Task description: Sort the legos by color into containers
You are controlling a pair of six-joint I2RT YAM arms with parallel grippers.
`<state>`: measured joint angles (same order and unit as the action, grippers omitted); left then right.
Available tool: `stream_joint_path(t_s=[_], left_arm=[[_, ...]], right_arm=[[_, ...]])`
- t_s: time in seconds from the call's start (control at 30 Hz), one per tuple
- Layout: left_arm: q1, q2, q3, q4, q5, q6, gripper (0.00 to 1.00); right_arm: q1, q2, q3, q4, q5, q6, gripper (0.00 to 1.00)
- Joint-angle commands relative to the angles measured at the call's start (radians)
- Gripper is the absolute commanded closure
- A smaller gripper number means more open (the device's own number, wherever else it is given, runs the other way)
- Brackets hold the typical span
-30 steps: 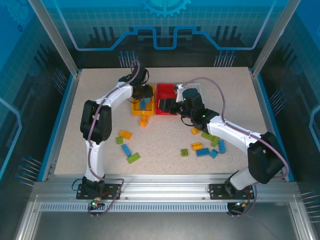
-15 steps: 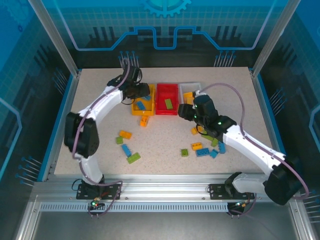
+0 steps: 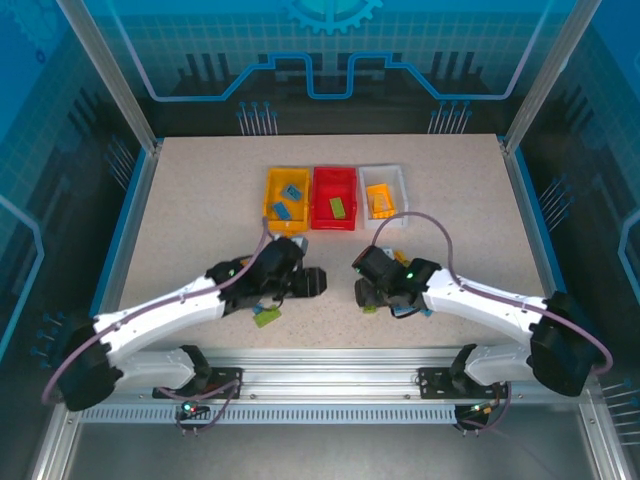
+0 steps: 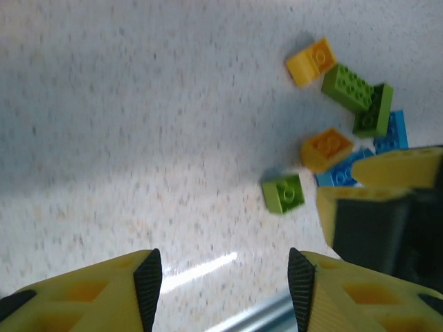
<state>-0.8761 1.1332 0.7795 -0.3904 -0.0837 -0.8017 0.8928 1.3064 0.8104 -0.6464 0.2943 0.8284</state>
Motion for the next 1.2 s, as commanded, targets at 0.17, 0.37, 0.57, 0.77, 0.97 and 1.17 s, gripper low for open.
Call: stream_joint_path(t_s=[0.17,0.37,0.57,0.77,0.97,1.17], left_arm=[[-0.077,-0.285,-0.155,-0.034,-0.091,-0.180,0.44],[-0.077,-0.284,-0.140,-0.031,-0.107,-0.172,0.44],[-0.077,-0.238,-0.115,-0.017,-0.102,-0.156,0.44],[-0.076,-0.232,-0.091,-0.051,-0.154,-0.148,0.44],[-0.054,-0.189,0.051,-0.169,-0.286,-0.102,0.43],[0.079,-0.068,0.194,-0.125,-0.188,-0.020,0.43]], right_arm=[[0.015,0.145,-0.033,0.034,-0.056,0.137,0.39],[-0.015,0.209,-0.046,0.092,-0.078,0.117,0.43],[-0.035,0.209,-0.047,0.130,-0.042,0.080,0.57],[-0.018,0.172,-0.008,0.106,0.017,0.020,0.73],[-0.121,0.191,0.213,0.091,-0.014,-0.112,0.74],[-0.270,0.477,0.551,0.110,-0.163,-0.203,0.75]])
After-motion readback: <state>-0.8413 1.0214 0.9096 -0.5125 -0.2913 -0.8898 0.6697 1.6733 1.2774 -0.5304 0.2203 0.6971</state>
